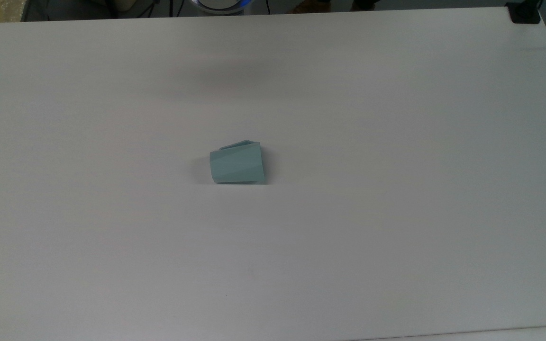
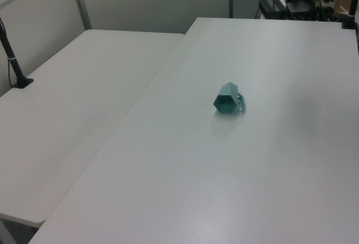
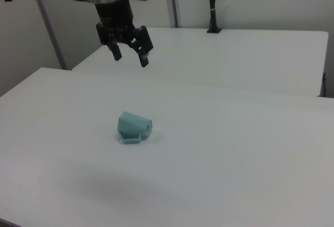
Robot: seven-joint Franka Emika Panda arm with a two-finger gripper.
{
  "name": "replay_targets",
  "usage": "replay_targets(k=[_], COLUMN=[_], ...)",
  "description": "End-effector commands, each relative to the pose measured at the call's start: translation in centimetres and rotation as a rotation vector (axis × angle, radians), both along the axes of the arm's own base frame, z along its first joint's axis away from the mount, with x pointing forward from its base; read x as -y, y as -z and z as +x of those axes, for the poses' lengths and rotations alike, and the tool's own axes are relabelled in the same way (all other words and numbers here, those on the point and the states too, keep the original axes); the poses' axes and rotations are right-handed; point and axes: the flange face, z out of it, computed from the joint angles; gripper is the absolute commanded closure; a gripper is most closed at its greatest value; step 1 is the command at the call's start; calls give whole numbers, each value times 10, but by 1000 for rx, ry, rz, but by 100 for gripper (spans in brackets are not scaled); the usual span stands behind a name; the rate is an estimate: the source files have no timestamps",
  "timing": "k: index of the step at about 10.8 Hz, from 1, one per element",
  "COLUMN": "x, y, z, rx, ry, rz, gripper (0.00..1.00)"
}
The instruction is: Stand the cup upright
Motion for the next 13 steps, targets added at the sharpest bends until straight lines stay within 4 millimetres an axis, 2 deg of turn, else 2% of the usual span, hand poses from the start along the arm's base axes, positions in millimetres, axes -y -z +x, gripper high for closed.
replay_targets(k=[1, 2, 5, 8, 10, 13], x=[19, 21, 19, 29, 29, 13], y=[0, -1, -1, -2, -1, -1], z=[-17, -17, -16, -19, -19, -17], rx=[-19, -16, -6, -14, -18, -16], ry=[55, 11, 58, -42, -26, -29], rz=[4, -2, 4, 10, 12, 13], gripper=[0, 0, 0, 0, 0, 0])
